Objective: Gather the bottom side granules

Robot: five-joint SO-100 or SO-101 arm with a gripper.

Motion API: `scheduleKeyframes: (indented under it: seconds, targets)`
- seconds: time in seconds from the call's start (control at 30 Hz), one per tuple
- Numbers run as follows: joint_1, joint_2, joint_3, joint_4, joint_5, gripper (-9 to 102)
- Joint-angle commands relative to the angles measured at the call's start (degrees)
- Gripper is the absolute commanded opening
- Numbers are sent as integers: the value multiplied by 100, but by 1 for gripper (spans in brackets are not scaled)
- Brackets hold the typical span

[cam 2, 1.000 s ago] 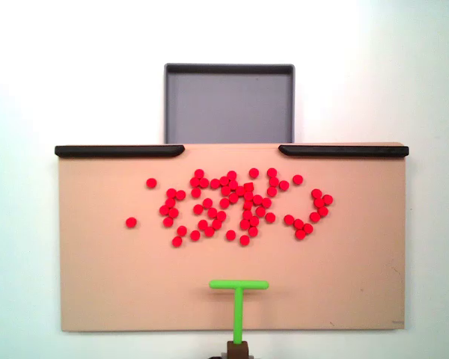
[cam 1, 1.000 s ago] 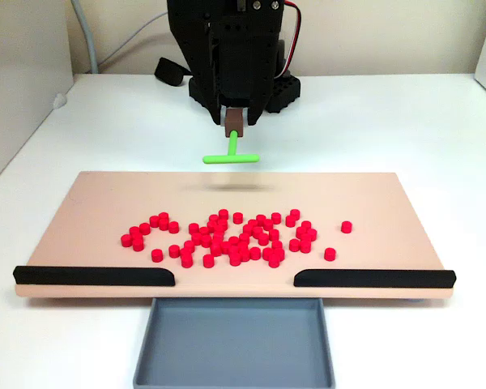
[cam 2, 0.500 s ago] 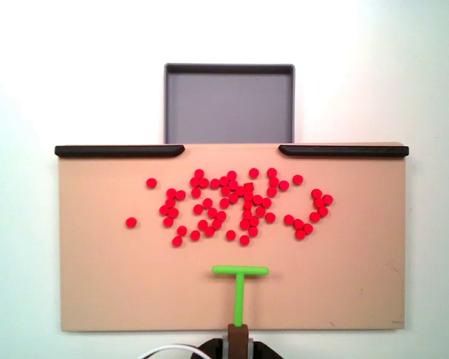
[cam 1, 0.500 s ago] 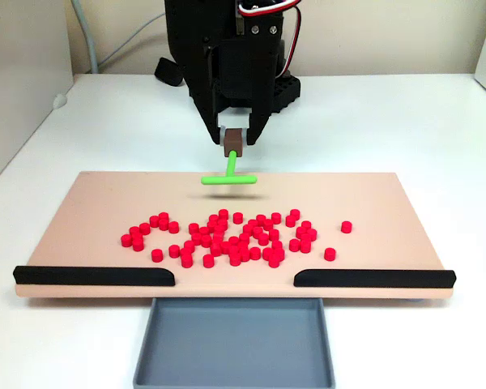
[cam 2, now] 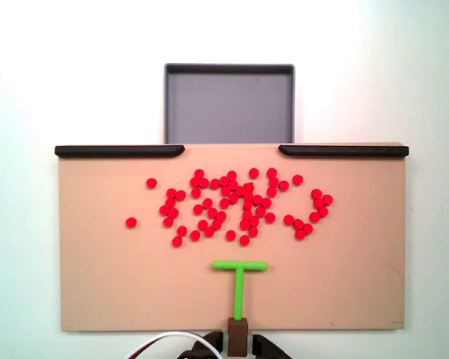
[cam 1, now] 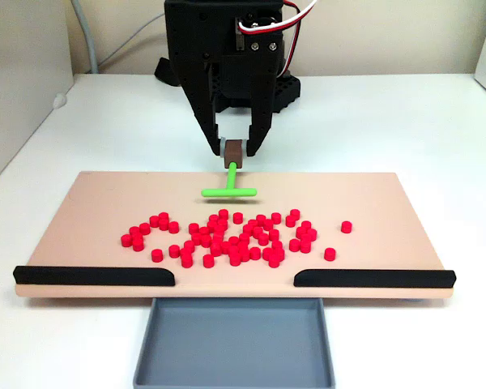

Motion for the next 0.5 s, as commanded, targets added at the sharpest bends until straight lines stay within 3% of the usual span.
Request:
scheduleKeyframes:
  seconds: [0.0, 0.47]
  targets:
    - [-44, -26, -9, -9, -26, 0]
    - [-35, -343, -9, -448, -26, 0]
